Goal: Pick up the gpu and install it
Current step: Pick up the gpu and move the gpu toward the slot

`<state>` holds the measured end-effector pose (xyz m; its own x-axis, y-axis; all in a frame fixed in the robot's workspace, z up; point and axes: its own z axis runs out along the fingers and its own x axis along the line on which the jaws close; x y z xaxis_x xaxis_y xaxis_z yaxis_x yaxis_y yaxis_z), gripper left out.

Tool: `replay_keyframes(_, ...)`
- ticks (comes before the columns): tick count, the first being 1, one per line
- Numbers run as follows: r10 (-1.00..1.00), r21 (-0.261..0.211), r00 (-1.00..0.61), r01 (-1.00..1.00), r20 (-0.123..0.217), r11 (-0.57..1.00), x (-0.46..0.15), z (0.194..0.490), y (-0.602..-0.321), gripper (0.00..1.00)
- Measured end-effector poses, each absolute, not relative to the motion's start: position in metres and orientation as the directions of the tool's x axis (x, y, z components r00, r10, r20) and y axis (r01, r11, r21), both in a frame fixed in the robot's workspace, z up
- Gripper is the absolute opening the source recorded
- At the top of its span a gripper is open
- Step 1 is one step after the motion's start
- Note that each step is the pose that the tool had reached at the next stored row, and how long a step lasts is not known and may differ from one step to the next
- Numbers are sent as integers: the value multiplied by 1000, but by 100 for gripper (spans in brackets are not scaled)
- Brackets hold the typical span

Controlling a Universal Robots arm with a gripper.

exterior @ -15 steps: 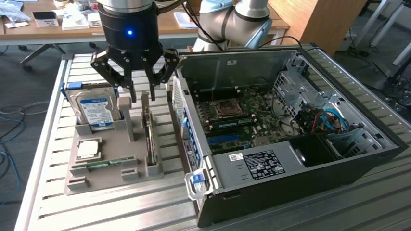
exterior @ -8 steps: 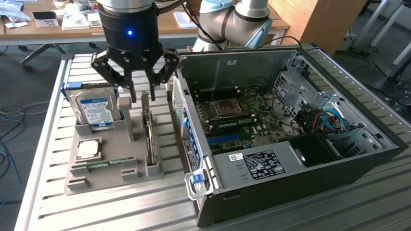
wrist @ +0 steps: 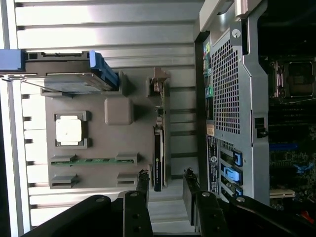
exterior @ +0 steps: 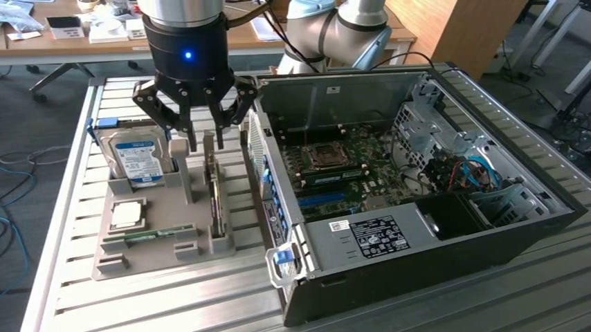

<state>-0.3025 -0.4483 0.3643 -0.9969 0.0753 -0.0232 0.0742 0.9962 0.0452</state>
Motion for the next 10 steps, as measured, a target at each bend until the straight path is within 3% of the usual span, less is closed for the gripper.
replay_keyframes(10,75,45,-997,74,-23,996,-303,359,-448,42)
